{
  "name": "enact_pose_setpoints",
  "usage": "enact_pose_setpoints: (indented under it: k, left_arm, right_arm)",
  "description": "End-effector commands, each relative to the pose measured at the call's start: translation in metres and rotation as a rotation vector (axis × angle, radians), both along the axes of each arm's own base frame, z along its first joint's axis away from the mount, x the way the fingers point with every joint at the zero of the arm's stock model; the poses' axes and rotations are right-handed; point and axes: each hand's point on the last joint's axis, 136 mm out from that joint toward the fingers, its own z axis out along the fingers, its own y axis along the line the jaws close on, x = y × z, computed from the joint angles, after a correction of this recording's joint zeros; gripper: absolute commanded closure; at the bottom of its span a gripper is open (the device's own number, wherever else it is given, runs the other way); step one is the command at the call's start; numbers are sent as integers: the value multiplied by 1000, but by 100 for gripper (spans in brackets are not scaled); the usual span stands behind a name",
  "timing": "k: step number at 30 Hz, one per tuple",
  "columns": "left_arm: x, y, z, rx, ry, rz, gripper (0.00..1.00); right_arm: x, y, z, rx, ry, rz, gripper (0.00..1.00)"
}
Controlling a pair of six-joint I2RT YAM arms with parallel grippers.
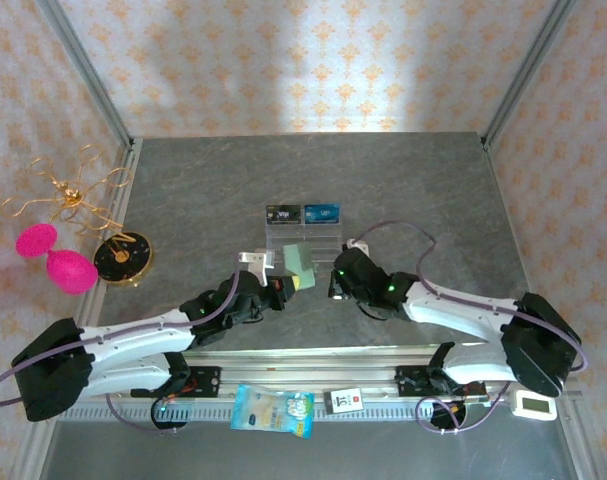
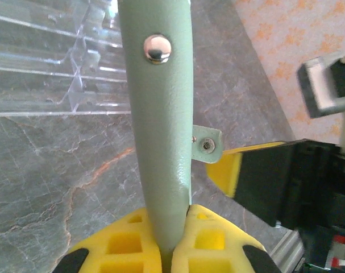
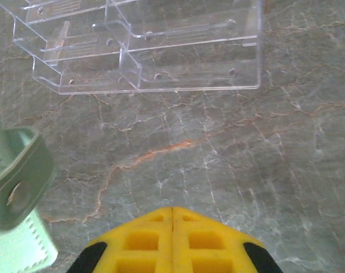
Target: Take the credit cards out of the card holder
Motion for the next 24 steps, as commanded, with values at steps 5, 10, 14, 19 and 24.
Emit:
enact_pose_setpoints:
  k: [5,10,14,19,24]
  left_arm:
    - [-11,-16,-44,48,192,-96,100]
    - [-12,-14,-25,-23,132,-95,100]
    - [-14,-9,-9,-76,87,-85,100]
    - [-16,-11,-5,-94,86,-100,100]
    - [-17,-13,1,-118,74,-109,100]
  right_arm:
    - [-13,1,-6,53,31,32,100]
    - [-20,23,27,282,-31,102,47]
    - [-17,30,39,346,-49,127,43]
    - [-13,42,46,365,-51,163,43]
    - [-8,45,41,341,-35,154,46]
